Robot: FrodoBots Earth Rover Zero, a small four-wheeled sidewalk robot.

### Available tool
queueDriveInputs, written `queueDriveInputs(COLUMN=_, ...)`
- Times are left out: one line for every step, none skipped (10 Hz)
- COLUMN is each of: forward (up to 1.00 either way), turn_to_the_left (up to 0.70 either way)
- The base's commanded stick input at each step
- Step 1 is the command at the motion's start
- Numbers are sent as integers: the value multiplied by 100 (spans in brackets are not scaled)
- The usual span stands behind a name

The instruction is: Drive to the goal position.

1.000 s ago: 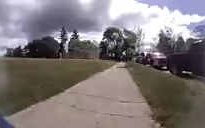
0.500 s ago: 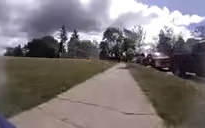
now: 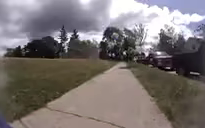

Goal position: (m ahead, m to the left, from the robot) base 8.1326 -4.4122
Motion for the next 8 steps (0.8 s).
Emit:
queueDriveInputs(forward=70, turn_to_the_left=0)
queueDriveInputs(forward=70, turn_to_the_left=0)
queueDriveInputs(forward=70, turn_to_the_left=0)
queueDriveInputs(forward=70, turn_to_the_left=0)
queueDriveInputs(forward=70, turn_to_the_left=0)
queueDriveInputs(forward=70, turn_to_the_left=0)
queueDriveInputs(forward=70, turn_to_the_left=0)
queueDriveInputs(forward=70, turn_to_the_left=0)
